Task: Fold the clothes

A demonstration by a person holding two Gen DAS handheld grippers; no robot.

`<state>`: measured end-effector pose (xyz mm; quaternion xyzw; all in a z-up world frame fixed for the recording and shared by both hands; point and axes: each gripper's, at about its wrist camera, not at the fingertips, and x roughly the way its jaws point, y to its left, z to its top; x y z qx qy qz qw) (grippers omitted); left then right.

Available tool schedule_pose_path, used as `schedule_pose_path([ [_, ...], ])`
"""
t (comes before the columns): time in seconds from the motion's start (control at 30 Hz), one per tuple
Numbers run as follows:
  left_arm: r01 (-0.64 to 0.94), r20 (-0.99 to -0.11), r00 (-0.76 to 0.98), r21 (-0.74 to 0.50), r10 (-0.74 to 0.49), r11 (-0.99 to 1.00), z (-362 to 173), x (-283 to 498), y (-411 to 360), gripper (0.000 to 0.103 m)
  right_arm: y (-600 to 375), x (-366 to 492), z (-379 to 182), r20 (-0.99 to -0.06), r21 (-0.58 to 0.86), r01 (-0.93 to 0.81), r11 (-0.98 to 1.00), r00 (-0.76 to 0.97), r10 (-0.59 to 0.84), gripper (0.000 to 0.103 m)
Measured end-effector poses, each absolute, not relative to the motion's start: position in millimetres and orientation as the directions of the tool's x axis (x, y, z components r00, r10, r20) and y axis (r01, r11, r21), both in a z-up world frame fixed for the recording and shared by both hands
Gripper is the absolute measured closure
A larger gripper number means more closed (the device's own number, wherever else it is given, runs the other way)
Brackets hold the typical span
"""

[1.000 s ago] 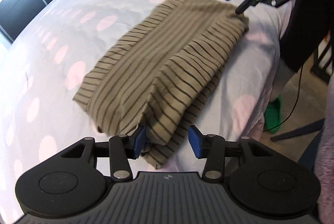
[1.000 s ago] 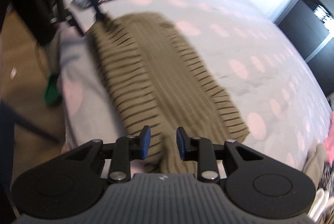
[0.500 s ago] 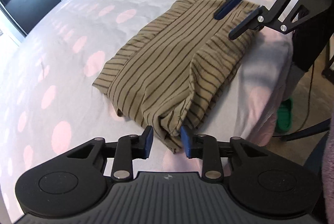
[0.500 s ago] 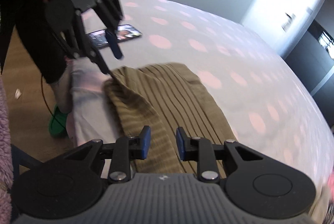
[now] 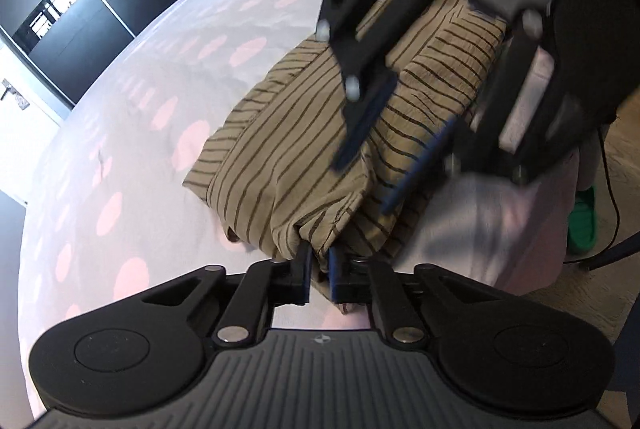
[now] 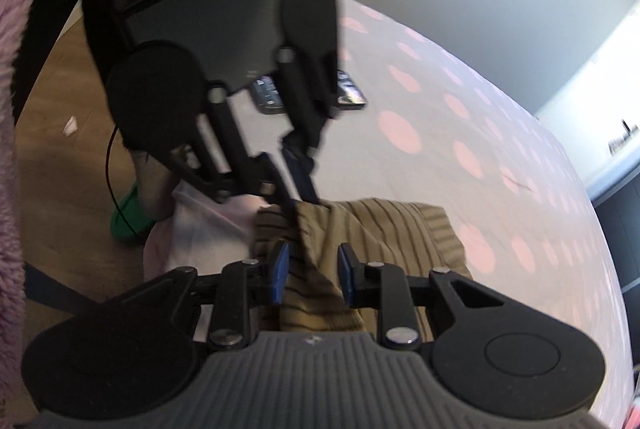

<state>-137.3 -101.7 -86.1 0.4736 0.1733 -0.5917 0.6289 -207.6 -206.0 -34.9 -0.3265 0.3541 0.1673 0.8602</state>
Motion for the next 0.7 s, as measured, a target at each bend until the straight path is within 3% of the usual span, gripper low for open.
schedule_pose_path([
  [0.07,0.909,-0.771,0.233,0.390,-0.592,-0.150,-84.6,-135.5,-102.8,0.101,-202.3,-203.0,-40.2,-0.719,-0.464,-0.533,0.707,0.693,0.051,0.076],
  [0.23,0.901,-0.772,0.217,0.394,-0.597,-0.181,-83.1,-133.7,-103.3,0.103,-209.9,-189.0,-37.0,-0.705,-0.462,-0.504,0.729,0.708,0.043,0.098],
  [0.4,0.918,-0.796,0.089,0.299,-0.599,-0.260,-74.4,-128.0,-106.0,0.103,-222.7,-177.9,-29.1,-0.729,-0.382,-0.487,0.785,0.681,0.068,0.098],
  [0.5,0.968,-0.822,-0.060,0.091,-0.566,-0.235,-65.5,-98.2,-112.1,0.103,-219.6,-181.5,-33.0,-0.737,-0.413,-0.520,0.748,0.673,0.060,0.100],
  [0.63,0.995,-0.820,-0.041,0.021,-0.572,-0.101,-60.6,-61.6,-120.7,0.103,-223.2,-178.6,-35.1,-0.744,-0.408,-0.502,0.763,0.666,0.040,0.101],
  [0.7,0.996,-0.821,0.007,0.057,-0.571,-0.070,-62.5,-56.2,-125.9,0.103,-224.2,-173.4,-36.1,-0.726,-0.431,-0.458,0.778,0.687,0.002,0.101],
])
